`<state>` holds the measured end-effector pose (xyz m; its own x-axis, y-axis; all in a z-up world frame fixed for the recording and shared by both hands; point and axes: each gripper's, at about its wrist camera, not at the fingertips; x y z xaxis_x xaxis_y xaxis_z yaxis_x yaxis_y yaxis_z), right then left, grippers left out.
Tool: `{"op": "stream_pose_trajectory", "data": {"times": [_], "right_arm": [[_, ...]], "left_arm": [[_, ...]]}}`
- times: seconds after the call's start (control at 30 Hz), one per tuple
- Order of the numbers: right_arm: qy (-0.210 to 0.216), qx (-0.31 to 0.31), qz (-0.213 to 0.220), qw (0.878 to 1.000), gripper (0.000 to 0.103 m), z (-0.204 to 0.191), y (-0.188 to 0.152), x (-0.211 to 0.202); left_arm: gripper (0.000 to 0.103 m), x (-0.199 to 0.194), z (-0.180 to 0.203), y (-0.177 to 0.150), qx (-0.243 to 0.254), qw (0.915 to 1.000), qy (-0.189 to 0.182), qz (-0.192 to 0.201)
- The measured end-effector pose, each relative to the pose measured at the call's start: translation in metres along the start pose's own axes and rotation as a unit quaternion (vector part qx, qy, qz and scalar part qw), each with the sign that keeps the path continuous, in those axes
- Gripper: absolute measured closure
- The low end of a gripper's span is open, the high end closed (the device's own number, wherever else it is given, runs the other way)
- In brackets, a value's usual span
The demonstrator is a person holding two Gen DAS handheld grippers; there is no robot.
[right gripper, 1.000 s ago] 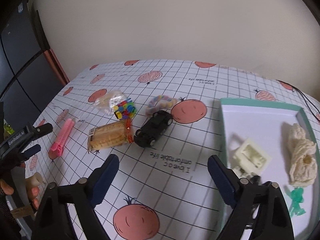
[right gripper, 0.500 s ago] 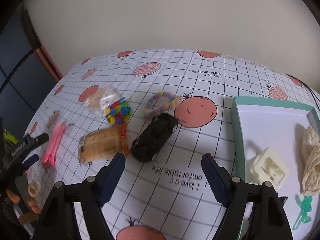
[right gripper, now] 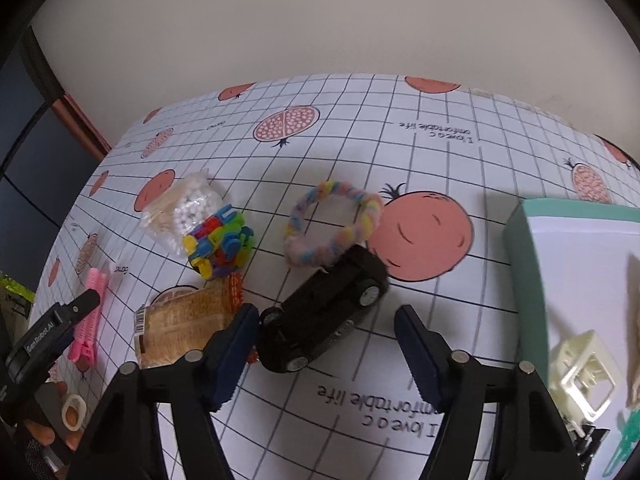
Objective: Organize objects
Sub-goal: 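Close the left tool on the pink hair roller while the right tool grasps the black toy car, then carry the pink roller in the left tool while the right tool carries the car over the tray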
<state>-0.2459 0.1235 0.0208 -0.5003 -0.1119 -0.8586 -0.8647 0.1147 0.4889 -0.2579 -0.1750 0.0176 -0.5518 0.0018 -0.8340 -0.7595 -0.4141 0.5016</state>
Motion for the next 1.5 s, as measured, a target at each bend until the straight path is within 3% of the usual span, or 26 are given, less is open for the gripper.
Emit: {"op": "stream_pose_trajectory", "data": {"times": [0.1,0.23,0.3,0.6,1.0,1.5], "right_arm": [[-0.004,-0.005,-0.001,1.0,0.044,-0.003,0.002,0.002],[-0.004,-0.004,-0.003,1.0,0.056,-0.002,0.001,0.001],[-0.005,-0.003,-0.004,1.0,0.064,0.001,0.0,-0.001],[0.004,-0.007,-0.007,1.0,0.071,0.003,-0.005,-0.006],[0.002,-0.026,-0.011,1.0,0.078,0.004,-0.02,-0.017],[0.03,-0.016,-0.003,0.999,0.078,0.019,-0.043,-0.043]], "left_arm": [[0.029,-0.001,0.002,0.0,0.006,0.9999,0.009,0.001],[0.037,-0.001,0.004,-0.001,0.017,0.9996,0.023,0.001],[0.046,-0.001,0.005,-0.001,0.021,0.9992,0.033,0.001],[0.073,-0.001,0.009,-0.004,0.053,0.9963,0.067,0.009],[0.078,-0.002,0.013,-0.005,0.059,0.9953,0.076,0.002],[0.078,-0.01,0.019,-0.01,0.038,0.9966,0.068,-0.025]]}}
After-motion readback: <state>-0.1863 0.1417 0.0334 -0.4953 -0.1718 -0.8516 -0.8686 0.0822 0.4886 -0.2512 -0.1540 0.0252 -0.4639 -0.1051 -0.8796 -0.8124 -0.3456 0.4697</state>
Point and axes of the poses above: each gripper's, at about its wrist camera, not at the fingertips, and x roughly the way its jaws point, z to its right, y to its top, and after that the axes turned 4 degrees about -x, right-handed
